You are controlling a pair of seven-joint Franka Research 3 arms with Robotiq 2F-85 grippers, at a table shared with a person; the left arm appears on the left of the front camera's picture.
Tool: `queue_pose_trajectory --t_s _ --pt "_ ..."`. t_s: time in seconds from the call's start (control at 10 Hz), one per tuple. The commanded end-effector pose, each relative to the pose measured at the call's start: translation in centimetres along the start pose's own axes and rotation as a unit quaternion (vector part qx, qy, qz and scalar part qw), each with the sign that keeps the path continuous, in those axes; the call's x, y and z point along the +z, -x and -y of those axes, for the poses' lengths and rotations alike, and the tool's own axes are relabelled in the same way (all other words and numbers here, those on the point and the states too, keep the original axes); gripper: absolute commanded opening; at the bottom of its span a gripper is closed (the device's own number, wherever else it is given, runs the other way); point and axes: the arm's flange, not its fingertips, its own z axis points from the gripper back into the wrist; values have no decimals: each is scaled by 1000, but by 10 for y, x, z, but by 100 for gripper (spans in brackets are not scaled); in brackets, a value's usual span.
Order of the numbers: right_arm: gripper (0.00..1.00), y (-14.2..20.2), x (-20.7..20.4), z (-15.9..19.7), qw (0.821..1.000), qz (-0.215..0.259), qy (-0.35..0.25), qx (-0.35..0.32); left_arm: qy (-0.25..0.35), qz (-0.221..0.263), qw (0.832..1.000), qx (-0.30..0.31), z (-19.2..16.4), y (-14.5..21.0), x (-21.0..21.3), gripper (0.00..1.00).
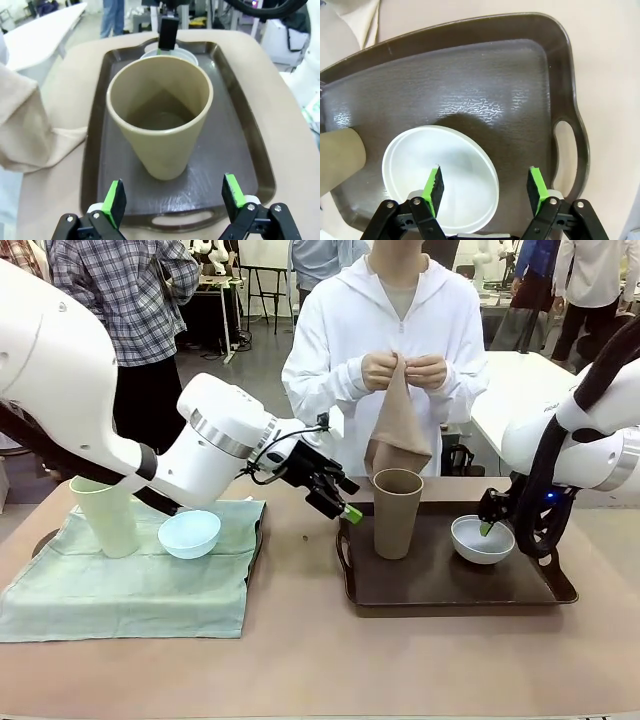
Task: Set up a tray with a mat and arrange the tableware.
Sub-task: Pick up the Picnic Bowl and Reusable plastic cup from the Handle tray in front of the human's position and hold them in the air.
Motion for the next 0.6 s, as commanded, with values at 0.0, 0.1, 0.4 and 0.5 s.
queue_pose_trajectory --t_s 0.0,0.1,0.4,0.5 --pt "86 1 5 -6 1000 8 18 -9 1 28 999 -17 -1 4 -15 100" --pt "86 1 5 -6 1000 10 20 -9 2 32 999 -19 -3 4 -20 100" --pt "86 3 5 -6 1000 9 20 -10 7 41 999 -10 -11 10 -34 100" --pt "86 3 6 -6 1000 8 21 -10 9 38 999 -11 -14 19 -39 100"
